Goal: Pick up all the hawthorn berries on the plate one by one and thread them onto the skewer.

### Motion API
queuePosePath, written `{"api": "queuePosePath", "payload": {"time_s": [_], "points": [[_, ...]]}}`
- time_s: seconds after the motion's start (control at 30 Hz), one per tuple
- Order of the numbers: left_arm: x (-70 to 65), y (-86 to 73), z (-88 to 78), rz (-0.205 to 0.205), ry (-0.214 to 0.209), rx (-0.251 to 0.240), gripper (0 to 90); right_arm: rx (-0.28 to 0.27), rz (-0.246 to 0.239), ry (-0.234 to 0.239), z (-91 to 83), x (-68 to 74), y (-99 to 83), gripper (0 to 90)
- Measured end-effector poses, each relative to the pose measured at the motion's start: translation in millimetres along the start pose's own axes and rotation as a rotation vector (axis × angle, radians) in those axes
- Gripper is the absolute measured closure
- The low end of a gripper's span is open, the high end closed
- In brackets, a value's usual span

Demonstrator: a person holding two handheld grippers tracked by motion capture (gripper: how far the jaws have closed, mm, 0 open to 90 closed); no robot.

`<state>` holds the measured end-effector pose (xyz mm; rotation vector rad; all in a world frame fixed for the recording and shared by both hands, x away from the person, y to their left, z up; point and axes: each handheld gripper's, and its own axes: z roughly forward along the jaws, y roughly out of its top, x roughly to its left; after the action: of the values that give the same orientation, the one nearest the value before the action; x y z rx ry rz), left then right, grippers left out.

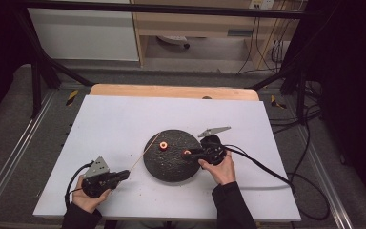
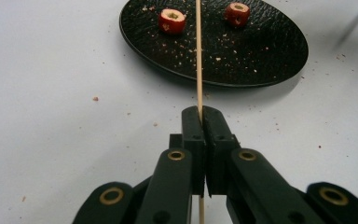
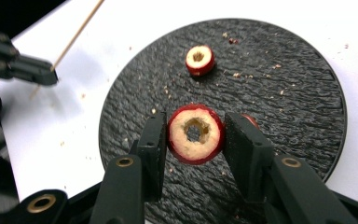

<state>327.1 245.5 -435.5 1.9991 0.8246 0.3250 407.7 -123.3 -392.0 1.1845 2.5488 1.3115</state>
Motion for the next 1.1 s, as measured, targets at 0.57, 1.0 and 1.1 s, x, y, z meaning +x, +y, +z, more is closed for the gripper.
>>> {"api": "queuePosePath", "payload": {"time_s": [0.57, 1.0, 1.1], "points": [[-5.3, -0.1, 2.7, -0.010, -0.003, -0.008, 88.1, -0.303, 0.157, 0.006, 7.4, 3.0, -28.4, 61.1], [-10.3, 0.5, 4.9, -0.028, 0.005, -0.030, 88.1, -0.507, 0.244, 0.033, 6.6, 9.2, -24.7, 61.2], [-12.0, 0.4, 6.4, -0.034, 0.005, -0.033, 88.1, -0.541, 0.259, 0.037, 6.5, 9.4, -23.4, 61.3]]}}
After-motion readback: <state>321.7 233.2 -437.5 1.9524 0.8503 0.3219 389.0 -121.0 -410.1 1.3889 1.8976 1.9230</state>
